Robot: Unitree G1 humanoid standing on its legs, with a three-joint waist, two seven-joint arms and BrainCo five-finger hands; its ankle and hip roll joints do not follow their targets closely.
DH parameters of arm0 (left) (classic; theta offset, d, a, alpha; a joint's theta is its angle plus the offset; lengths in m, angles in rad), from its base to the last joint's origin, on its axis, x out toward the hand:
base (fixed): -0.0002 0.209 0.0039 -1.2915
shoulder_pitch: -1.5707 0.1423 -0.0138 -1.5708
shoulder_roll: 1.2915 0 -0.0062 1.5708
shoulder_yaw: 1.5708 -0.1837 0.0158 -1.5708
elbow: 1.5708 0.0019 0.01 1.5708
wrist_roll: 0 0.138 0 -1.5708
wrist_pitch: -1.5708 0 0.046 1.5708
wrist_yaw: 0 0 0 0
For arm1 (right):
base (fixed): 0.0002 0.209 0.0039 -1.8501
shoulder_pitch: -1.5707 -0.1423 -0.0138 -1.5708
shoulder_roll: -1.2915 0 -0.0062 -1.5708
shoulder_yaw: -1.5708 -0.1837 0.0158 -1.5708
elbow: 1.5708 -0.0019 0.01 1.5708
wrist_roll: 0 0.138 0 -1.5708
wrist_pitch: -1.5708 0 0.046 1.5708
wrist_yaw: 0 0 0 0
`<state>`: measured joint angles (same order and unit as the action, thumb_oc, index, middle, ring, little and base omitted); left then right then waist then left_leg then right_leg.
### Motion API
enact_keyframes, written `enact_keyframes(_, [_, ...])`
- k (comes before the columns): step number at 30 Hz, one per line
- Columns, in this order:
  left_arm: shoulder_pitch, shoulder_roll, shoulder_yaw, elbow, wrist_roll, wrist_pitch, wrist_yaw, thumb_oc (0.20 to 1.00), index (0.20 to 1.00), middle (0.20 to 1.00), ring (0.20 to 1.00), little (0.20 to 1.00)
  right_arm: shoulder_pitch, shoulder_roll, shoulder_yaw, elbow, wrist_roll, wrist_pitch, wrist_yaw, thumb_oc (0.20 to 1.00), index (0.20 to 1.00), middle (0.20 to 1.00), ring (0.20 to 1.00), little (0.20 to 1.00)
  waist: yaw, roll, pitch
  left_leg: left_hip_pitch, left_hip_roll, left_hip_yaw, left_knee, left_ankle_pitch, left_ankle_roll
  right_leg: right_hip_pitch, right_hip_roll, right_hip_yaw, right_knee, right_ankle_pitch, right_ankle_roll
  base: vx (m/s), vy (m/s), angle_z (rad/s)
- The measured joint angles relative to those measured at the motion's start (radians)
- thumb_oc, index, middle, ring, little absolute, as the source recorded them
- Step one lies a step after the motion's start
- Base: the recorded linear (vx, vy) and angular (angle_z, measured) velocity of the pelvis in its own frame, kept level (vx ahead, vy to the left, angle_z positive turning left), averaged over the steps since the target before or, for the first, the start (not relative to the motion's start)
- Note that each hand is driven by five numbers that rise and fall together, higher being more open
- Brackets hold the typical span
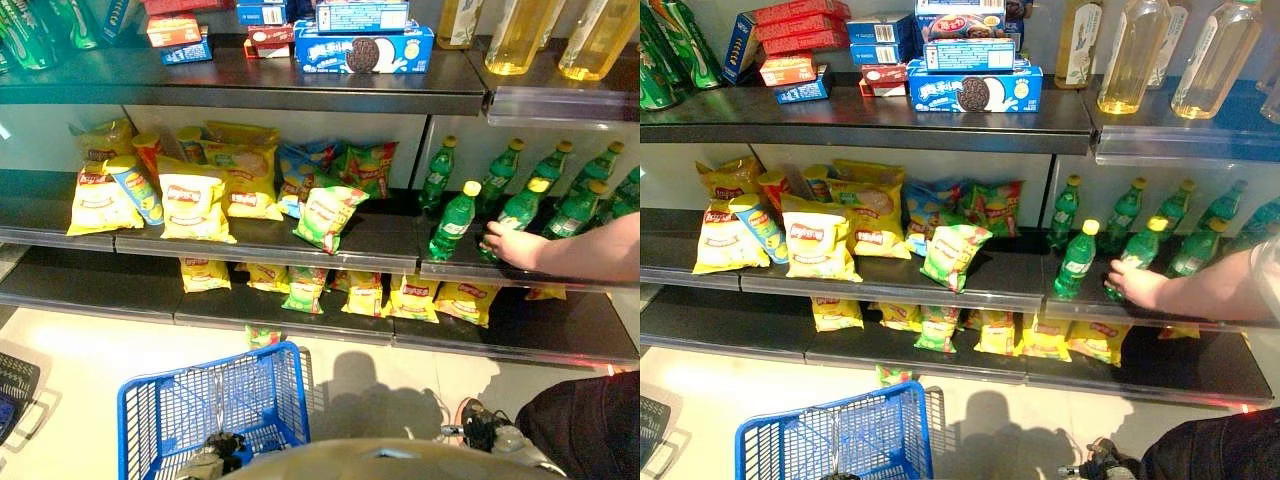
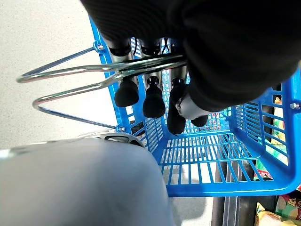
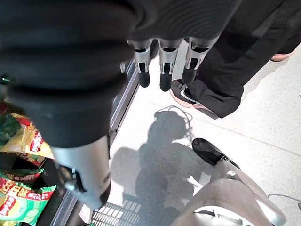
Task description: Pick up the snacks into the basket
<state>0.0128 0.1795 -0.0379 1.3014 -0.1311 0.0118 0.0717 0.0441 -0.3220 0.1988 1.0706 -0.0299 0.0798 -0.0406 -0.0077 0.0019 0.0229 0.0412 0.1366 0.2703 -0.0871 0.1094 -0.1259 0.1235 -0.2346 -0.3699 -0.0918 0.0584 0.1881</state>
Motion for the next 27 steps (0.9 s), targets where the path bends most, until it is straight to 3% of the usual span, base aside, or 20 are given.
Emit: enact_keyframes(27, [0.0, 0.0, -0.003, -0.001, 0.001, 0.0, -0.001, 0.2, 0.2, 0.2, 0.2, 0.2, 0.0, 0.001, 0.003, -0.007, 0.002, 0.0, -0.001, 1.0, 1.0, 1.0, 1.0, 1.0, -0.001, 0.001, -0.001, 0.002, 0.0, -0.001, 0.0, 0.0, 0.0, 0.003, 0.0, -0.001, 0.0, 0.0, -0.001, 0.0, 0.0, 0.0])
